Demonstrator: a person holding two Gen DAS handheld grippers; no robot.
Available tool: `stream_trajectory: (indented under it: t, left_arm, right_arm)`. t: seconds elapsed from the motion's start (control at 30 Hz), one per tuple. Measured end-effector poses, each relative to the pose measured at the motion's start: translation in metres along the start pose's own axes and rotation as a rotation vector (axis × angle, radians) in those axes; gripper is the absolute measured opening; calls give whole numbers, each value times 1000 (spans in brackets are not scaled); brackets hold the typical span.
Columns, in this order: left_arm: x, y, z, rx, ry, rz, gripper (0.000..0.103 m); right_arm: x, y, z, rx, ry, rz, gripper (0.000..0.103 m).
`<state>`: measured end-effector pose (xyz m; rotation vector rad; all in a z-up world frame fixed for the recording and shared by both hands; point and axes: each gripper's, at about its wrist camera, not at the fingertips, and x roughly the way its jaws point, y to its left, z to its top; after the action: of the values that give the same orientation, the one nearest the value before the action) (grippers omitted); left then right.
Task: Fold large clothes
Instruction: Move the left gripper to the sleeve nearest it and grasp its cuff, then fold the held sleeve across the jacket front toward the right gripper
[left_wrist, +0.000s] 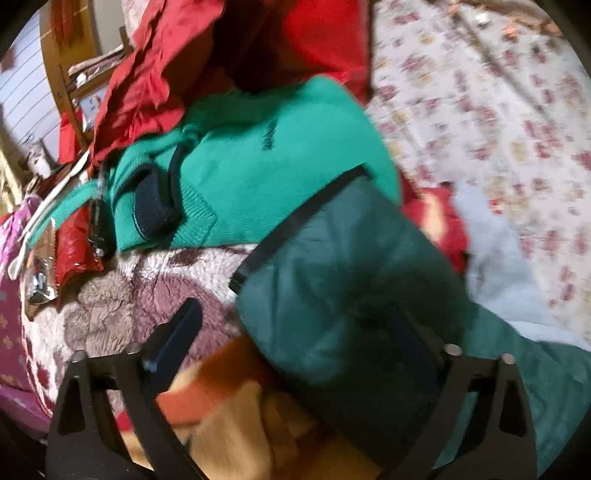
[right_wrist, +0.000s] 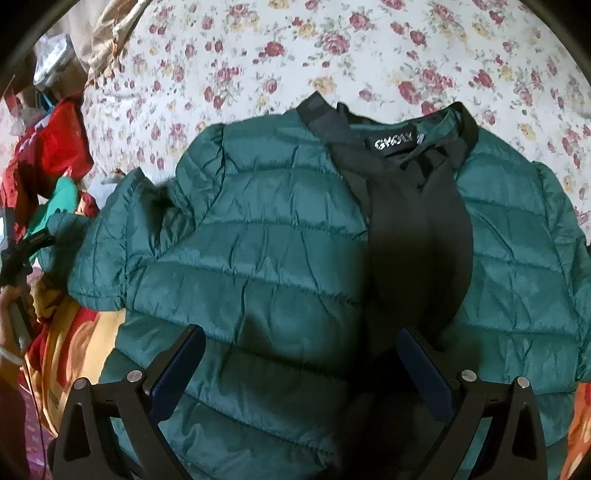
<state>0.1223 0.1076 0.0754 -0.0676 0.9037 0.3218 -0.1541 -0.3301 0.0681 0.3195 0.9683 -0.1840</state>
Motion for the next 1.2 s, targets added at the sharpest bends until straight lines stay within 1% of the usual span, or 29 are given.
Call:
stream_trajectory:
  t: [0.03, 0.07, 0.1, 0.13, 0.17, 0.2, 0.27, 0.33, 0.4, 0.5, 0.67, 0.77, 0.87, 0.97, 1.1, 1.2]
  left_arm:
    - [8, 3, 0, -9, 18, -16, 82]
    - [15, 4, 1, -16, 40, -41, 70]
    - [15, 4, 1, -7, 26, -45, 64]
    - [11, 2, 0, 7, -1, -51, 54]
    - [9, 1, 1, 20, -7, -66, 33]
    - [7, -1, 1, 32, 2, -91, 20]
    - [-2, -2, 2, 35, 4, -120, 17]
    - [-20, -3, 1, 38, -25, -152, 16]
    - [-46, -5, -2, 47, -59, -200, 16]
    - [-87, -19, -10, 101, -105, -254, 16]
    - [-147, -48, -30, 175, -135, -346, 16]
    - [-181, -71, -48, 234, -162, -400, 16]
    - [-209, -102, -59, 296, -168, -470, 16]
    - [-238, -133, -81, 369, -172, -532, 16]
    - [-262, -168, -106, 426, -164, -580, 16]
    - [-269, -189, -123, 452, -138, -605, 16]
  right_arm:
    - [2, 0, -1, -1, 6, -1, 102]
    - [3, 0, -2, 0, 9, -2, 103]
    - [5, 0, -2, 0, 15, -5, 103]
    - [5, -1, -3, 2, 18, -4, 102]
    - [5, -1, -4, 3, 19, -6, 102]
    - [5, -2, -4, 4, 18, -7, 102]
    - [4, -2, -4, 5, 15, -8, 102]
    - [1, -2, -4, 4, 13, -5, 102]
    - [-6, -2, -6, -1, 3, 1, 103]
    - [-17, -3, -7, -11, -14, 3, 102]
    - [-34, -11, -7, 5, -40, 0, 102]
    - [-47, -20, -10, 2, -61, -10, 103]
    - [-56, -29, -14, -1, -72, -30, 102]
    - [-65, -44, -17, 26, -80, -40, 103]
    - [-75, -62, -22, 51, -96, -53, 102]
    - [-79, -73, -24, 45, -100, -82, 103]
